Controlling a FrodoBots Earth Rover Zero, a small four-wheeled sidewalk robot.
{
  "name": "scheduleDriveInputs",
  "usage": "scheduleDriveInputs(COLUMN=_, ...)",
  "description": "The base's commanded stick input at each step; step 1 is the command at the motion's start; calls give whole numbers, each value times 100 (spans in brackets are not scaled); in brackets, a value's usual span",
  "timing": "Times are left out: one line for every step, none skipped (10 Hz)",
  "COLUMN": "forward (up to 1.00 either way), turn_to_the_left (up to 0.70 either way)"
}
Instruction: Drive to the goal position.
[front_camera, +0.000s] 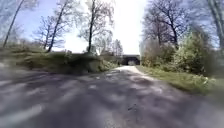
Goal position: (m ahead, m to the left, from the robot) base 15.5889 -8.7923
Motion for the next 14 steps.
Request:
scheduleDriveInputs(forward=45, turn_to_the_left=0)
scheduleDriveInputs(forward=45, turn_to_the_left=0)
scheduleDriveInputs(forward=45, turn_to_the_left=0)
scheduleDriveInputs(forward=45, turn_to_the_left=0)
scheduleDriveInputs(forward=45, turn_to_the_left=0)
scheduleDriveInputs(forward=45, turn_to_the_left=0)
scheduleDriveInputs(forward=45, turn_to_the_left=0)
scheduleDriveInputs(forward=64, turn_to_the_left=0)
scheduleDriveInputs(forward=70, turn_to_the_left=0)
scheduleDriveInputs(forward=70, turn_to_the_left=0)
scheduleDriveInputs(forward=70, turn_to_the_left=0)
scheduleDriveInputs(forward=70, turn_to_the_left=0)
scheduleDriveInputs(forward=70, turn_to_the_left=0)
scheduleDriveInputs(forward=70, turn_to_the_left=0)
